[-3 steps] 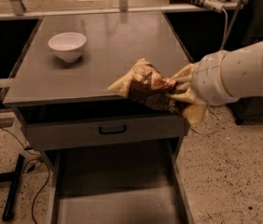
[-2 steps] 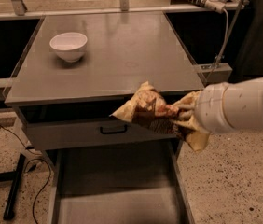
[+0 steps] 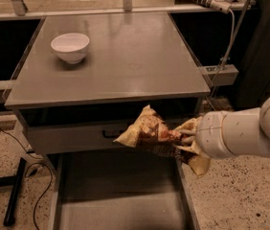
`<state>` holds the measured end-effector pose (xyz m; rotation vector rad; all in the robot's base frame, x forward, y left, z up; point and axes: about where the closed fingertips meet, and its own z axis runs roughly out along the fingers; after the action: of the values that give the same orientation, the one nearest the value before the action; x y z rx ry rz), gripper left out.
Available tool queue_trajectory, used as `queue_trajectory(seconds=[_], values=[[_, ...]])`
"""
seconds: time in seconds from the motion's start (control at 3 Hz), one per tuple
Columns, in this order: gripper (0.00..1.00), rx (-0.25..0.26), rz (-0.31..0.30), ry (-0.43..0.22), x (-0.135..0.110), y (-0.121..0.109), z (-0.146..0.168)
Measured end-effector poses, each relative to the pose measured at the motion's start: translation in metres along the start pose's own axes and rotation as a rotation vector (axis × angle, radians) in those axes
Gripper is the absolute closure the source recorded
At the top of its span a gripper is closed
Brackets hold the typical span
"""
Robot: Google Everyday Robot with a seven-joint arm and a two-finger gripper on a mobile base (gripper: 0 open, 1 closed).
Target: Place brown chip bag into middle drawer
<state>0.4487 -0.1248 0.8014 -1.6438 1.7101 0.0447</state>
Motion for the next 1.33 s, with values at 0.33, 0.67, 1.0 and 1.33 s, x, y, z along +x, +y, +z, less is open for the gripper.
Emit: queue_trajectory(seconds=[0.33,0.67,1.0,1.33], values=[[1.00,-0.040,0.025,0.003,0.015,0.020,0.030],[1.00,-0.120,0.064,-0.026,0.039,0.069,0.079],[1.00,-0.190,0.043,-0.085,0.058,0.114,0.130],[1.00,-0.205,-0.005,-0.146,0.078,0.138,0.173]])
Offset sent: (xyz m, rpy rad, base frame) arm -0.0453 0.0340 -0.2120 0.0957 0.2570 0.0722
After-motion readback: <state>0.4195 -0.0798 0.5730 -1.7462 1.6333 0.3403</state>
